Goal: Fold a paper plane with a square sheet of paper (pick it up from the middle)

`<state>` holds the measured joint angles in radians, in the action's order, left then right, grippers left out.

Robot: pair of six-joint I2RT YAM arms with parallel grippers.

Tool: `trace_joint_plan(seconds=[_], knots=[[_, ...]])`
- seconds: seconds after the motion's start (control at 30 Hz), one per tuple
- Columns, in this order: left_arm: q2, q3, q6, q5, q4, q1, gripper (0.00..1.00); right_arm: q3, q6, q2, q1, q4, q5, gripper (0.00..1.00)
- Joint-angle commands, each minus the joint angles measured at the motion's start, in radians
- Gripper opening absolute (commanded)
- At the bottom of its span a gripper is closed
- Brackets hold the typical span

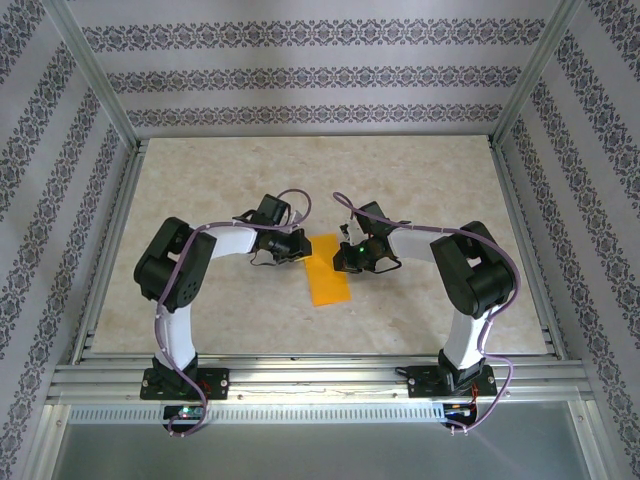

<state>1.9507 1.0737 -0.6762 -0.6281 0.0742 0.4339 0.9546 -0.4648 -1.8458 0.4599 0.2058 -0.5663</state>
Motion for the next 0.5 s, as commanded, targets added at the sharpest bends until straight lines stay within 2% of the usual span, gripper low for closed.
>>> trace_joint_plan(seconds=[0.0,0.17,0.47], knots=[[0.024,-0.013,0.025,0.039,0.037,-0.02,0.06,-0.057,0.006,-0.062,-0.015,0.156,0.143,0.0],[0.023,-0.017,0.003,0.04,0.03,-0.029,0.0,-0.063,0.005,-0.062,-0.014,0.155,0.14,0.0],[-0.029,0.072,-0.012,0.0,0.079,-0.03,0.0,-0.057,0.002,-0.059,-0.016,0.155,0.137,0.0]])
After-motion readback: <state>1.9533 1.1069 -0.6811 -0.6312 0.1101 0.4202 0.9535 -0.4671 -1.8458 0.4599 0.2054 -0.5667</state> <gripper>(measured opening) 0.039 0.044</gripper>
